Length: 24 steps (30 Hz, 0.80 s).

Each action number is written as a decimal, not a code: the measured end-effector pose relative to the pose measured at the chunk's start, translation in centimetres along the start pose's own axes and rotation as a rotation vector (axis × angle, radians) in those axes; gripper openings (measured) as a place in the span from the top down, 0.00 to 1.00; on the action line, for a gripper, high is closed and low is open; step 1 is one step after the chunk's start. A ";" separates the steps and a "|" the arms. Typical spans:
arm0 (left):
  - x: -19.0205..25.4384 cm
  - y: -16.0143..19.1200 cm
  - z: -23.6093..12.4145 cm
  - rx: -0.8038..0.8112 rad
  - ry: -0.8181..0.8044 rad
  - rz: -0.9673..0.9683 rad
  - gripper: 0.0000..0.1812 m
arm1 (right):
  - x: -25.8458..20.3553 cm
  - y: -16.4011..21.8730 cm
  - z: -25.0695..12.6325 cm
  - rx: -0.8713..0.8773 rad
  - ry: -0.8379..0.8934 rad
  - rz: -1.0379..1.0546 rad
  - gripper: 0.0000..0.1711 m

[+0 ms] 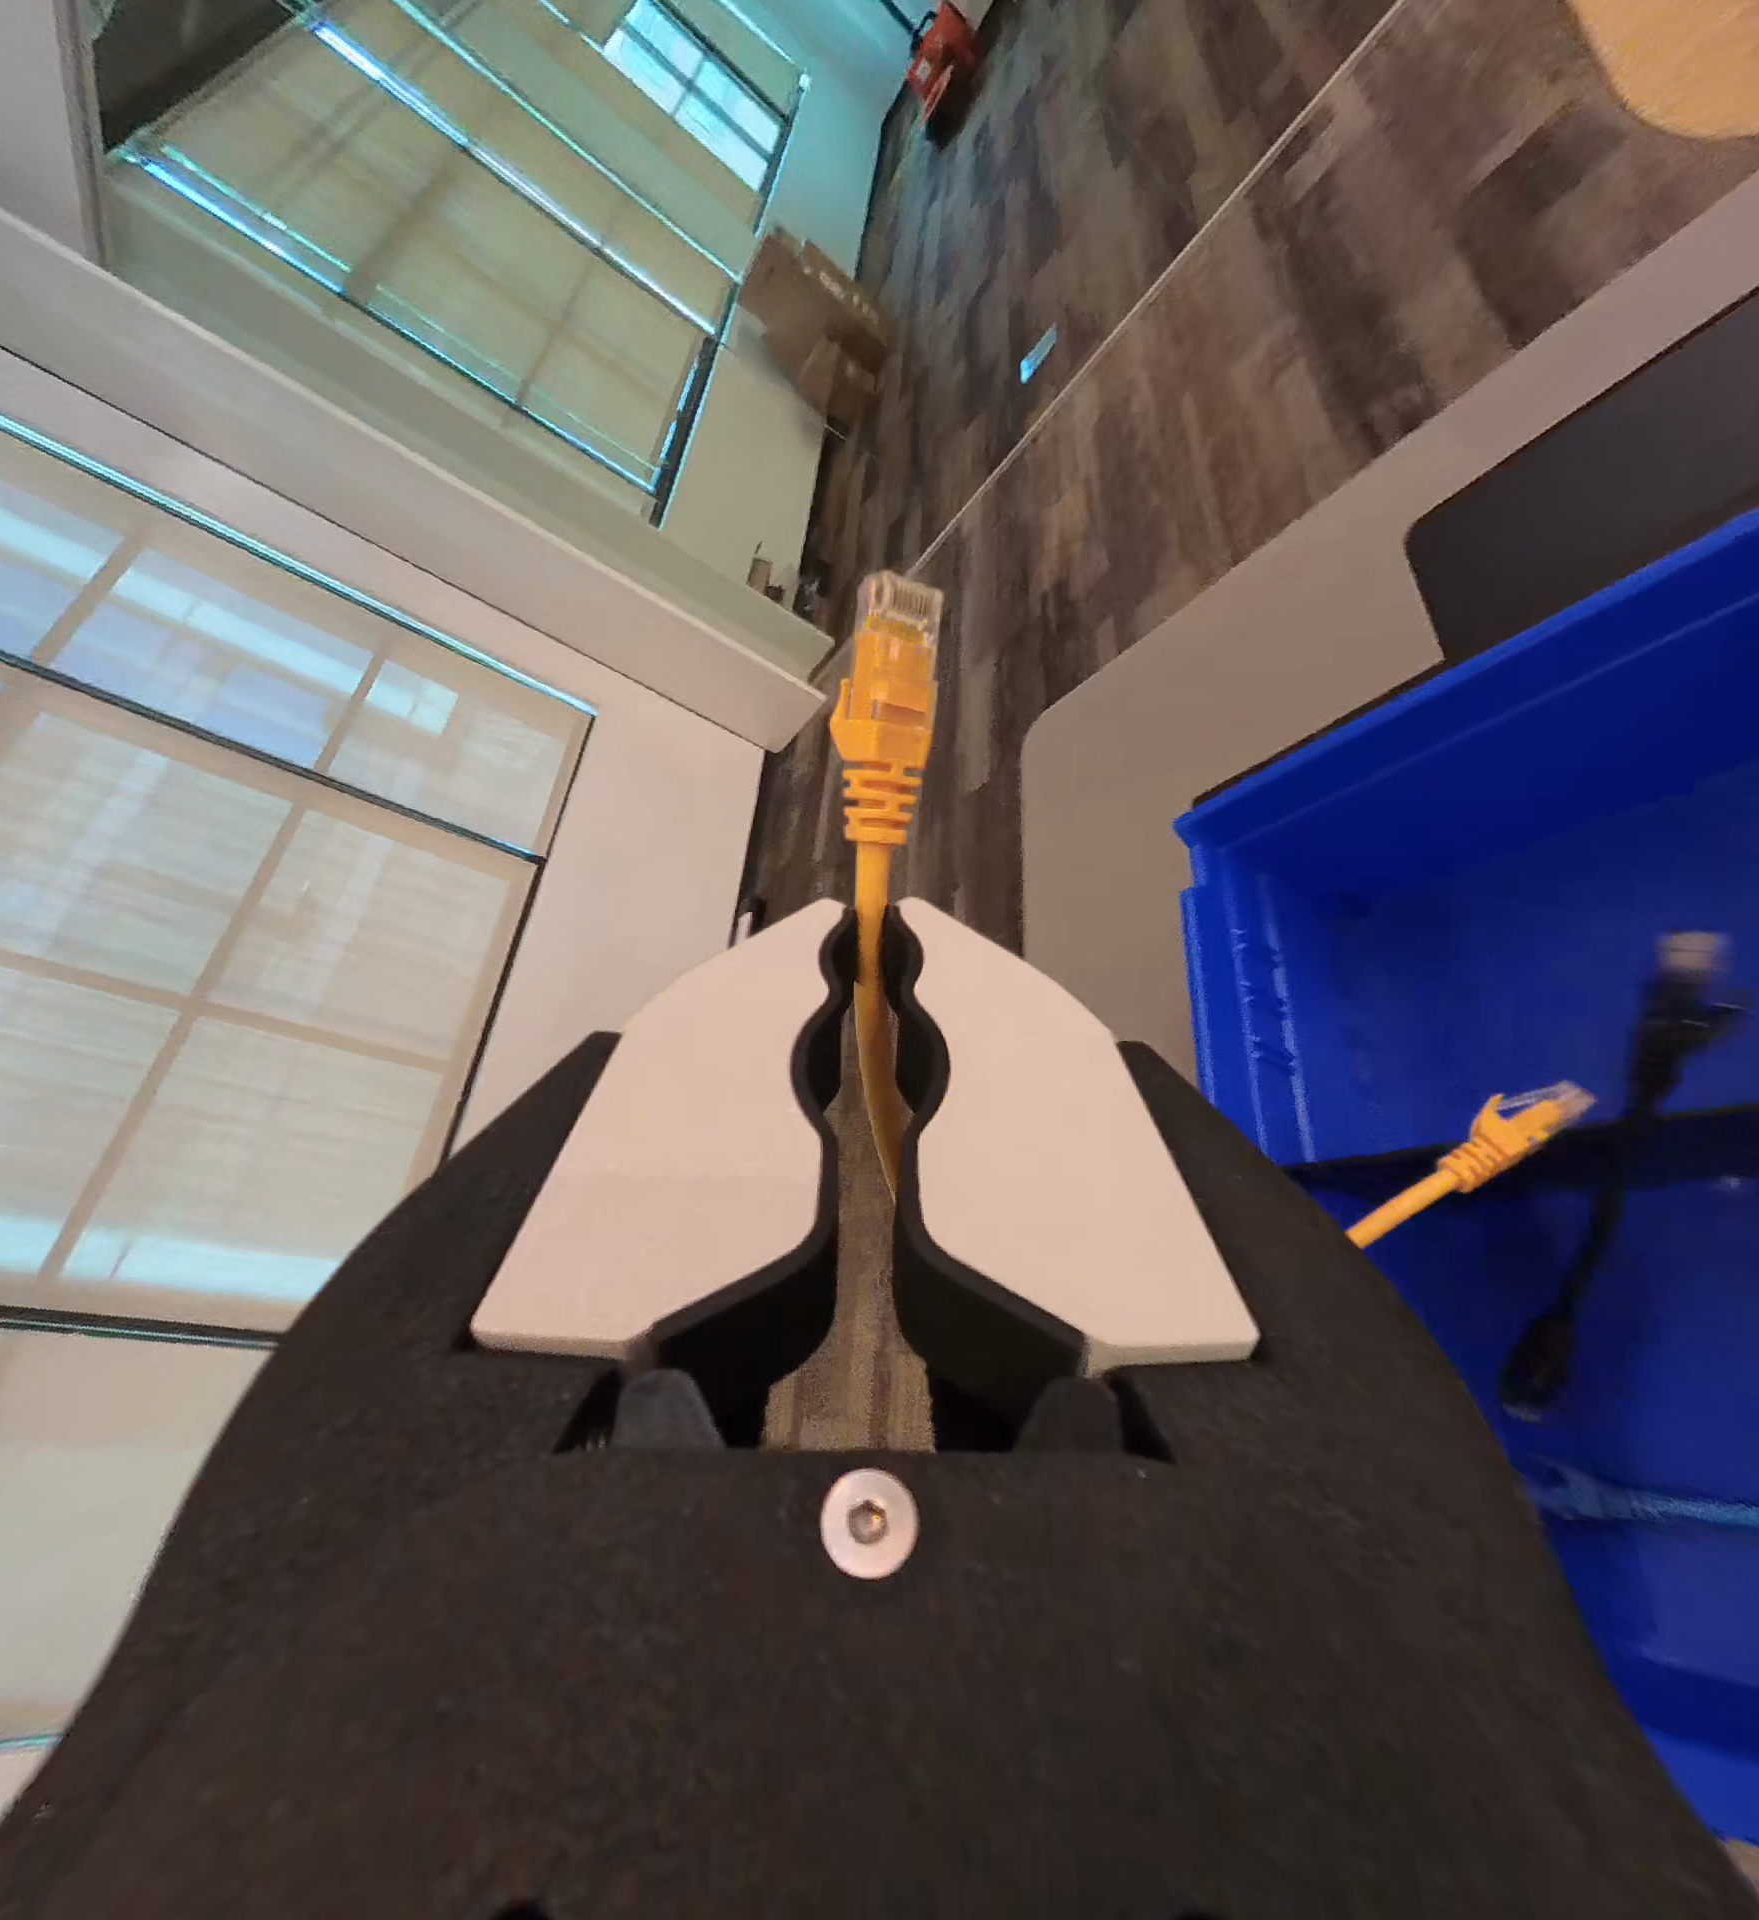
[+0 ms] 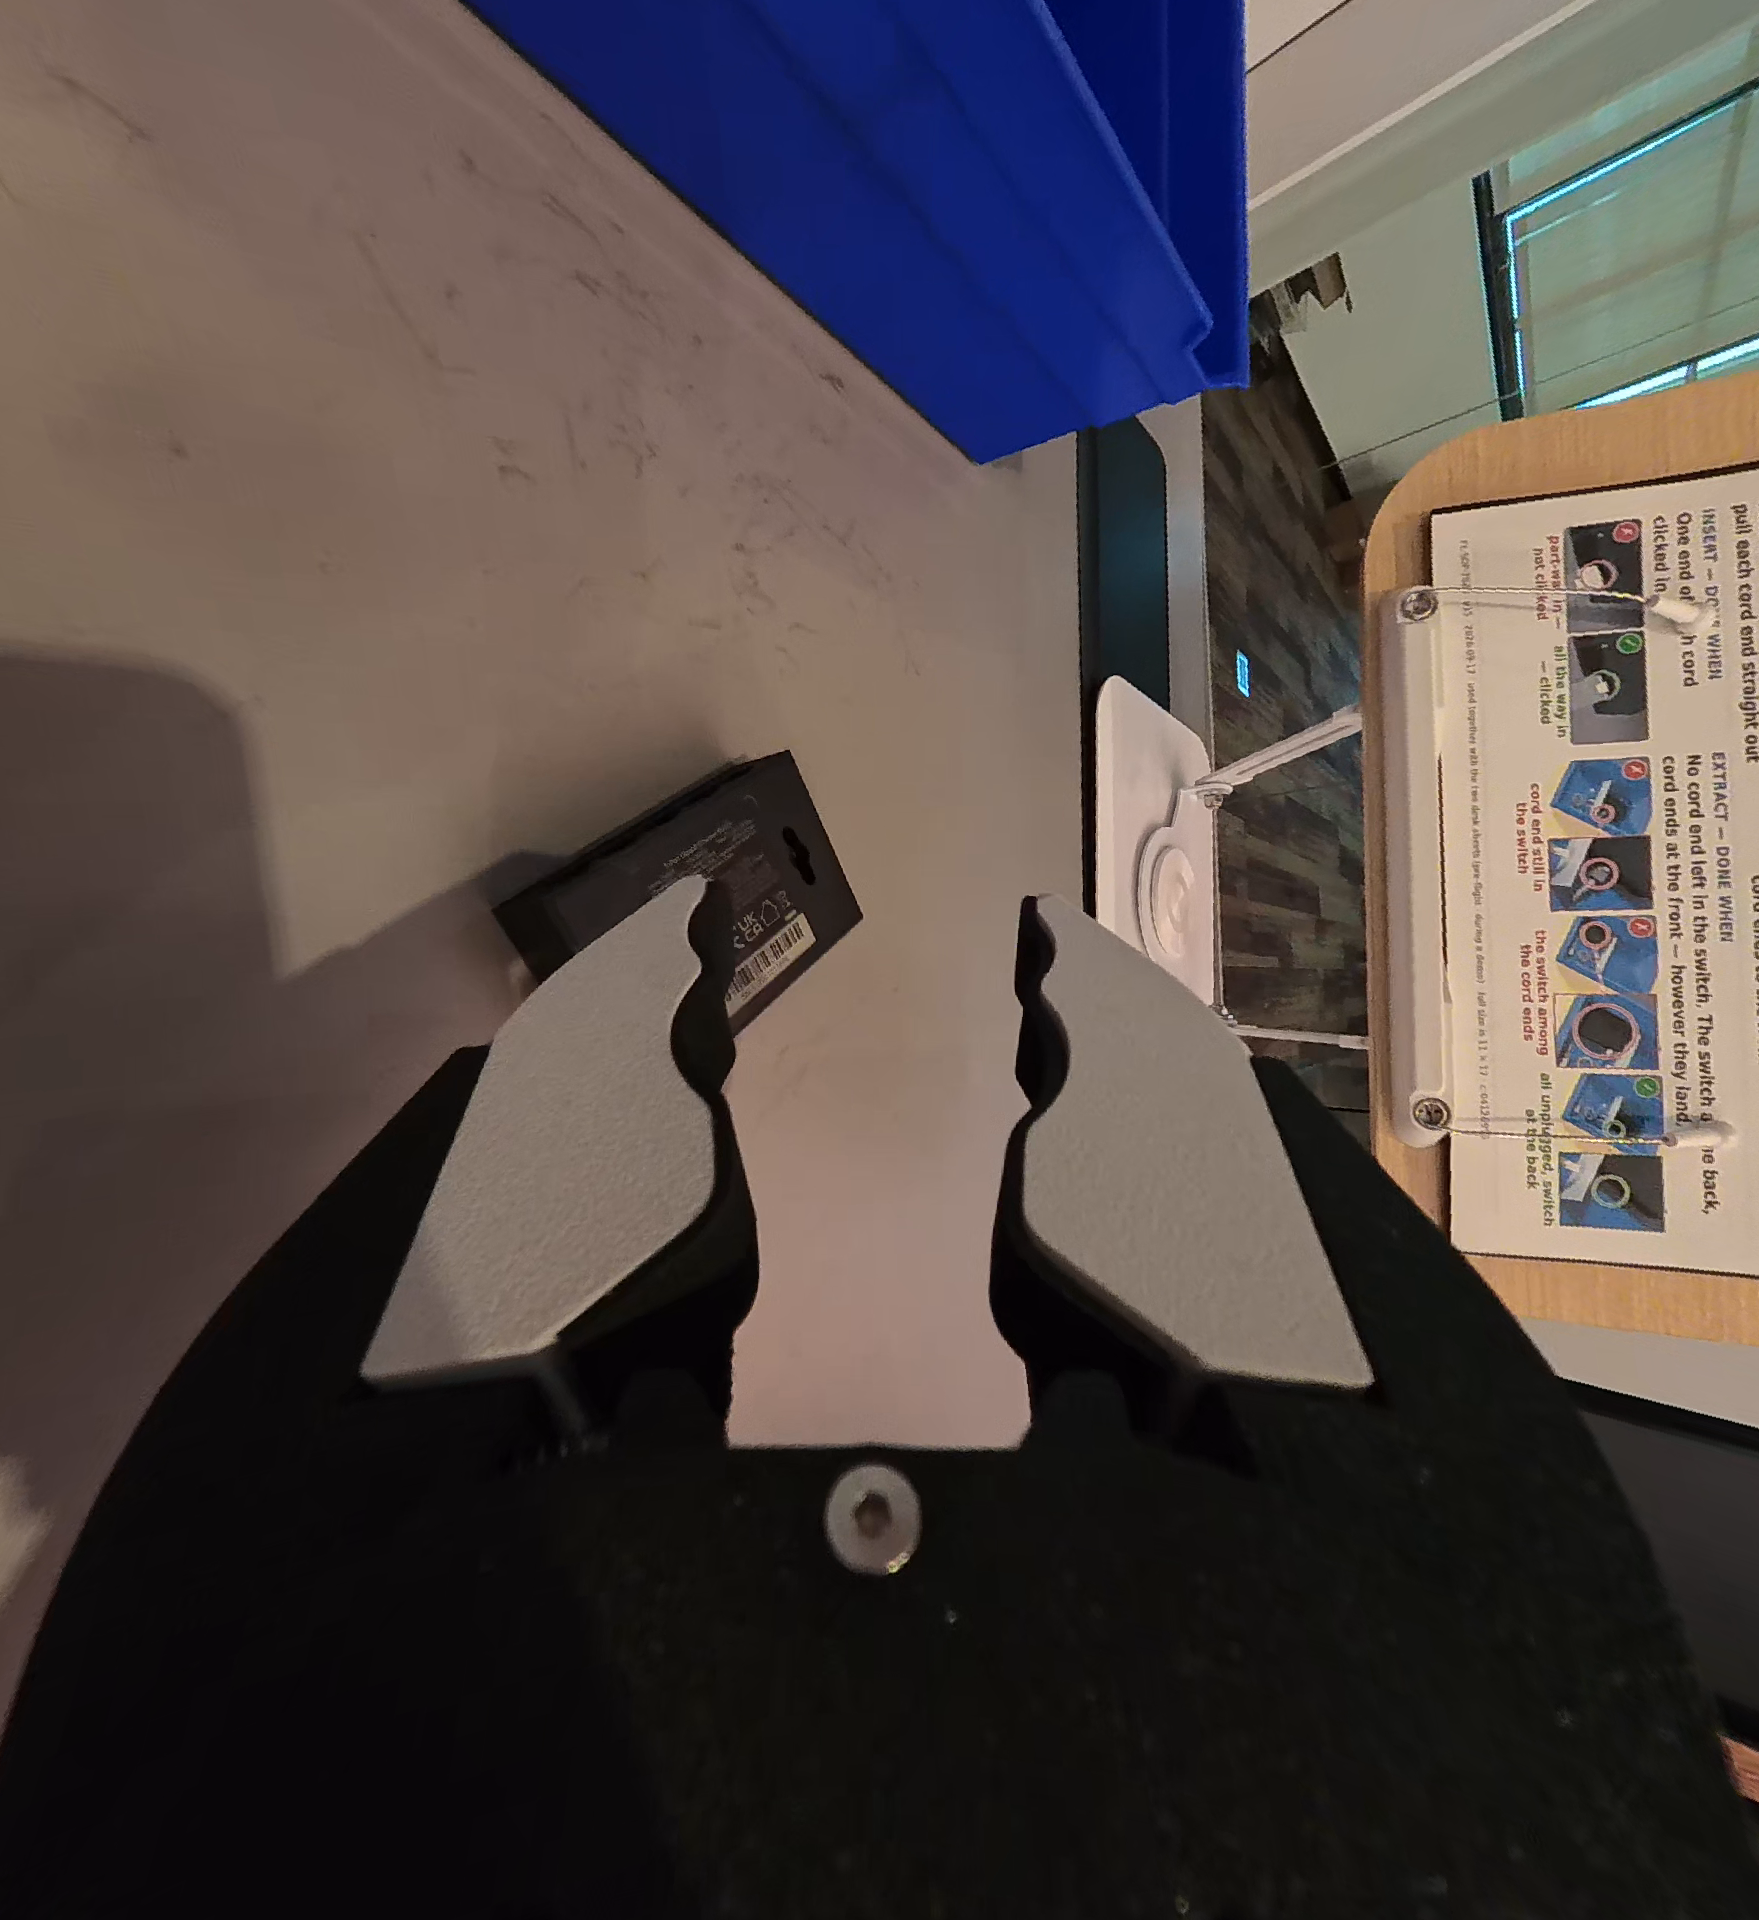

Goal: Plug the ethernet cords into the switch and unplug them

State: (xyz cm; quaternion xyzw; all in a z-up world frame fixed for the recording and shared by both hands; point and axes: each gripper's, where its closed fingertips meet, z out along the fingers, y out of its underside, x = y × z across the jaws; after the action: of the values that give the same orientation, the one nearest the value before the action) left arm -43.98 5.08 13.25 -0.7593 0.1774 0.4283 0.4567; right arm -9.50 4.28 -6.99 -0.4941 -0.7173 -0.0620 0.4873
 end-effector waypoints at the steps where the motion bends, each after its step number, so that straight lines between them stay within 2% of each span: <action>1: 0.5 0.2 -0.1 -0.009 0.011 0.000 0.97 | -0.1 0.0 0.0 -0.003 -0.001 -0.002 0.70; 7: 2.0 2.0 0.1 -0.035 0.050 -0.037 0.97 | 0.0 -0.1 0.0 0.001 0.002 0.000 0.70; 15: 1.4 3.4 -1.0 -0.024 0.069 -0.095 0.97 | -0.1 -0.4 0.1 0.016 -0.004 0.025 0.70; 19: 0.7 1.4 -2.8 0.065 0.133 -0.132 0.97 | 0.1 -1.3 -0.2 0.065 -0.020 0.078 0.70; 24: 0.1 -3.1 -5.9 0.227 0.315 -0.173 0.97 | 1.0 -2.8 -1.4 0.139 -0.023 0.136 0.70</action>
State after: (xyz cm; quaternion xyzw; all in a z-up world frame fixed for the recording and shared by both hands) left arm -39.02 1.73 16.13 -0.7731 0.2277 0.2405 0.5410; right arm -10.78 2.69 -4.37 -0.5074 -0.6901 0.0269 0.5153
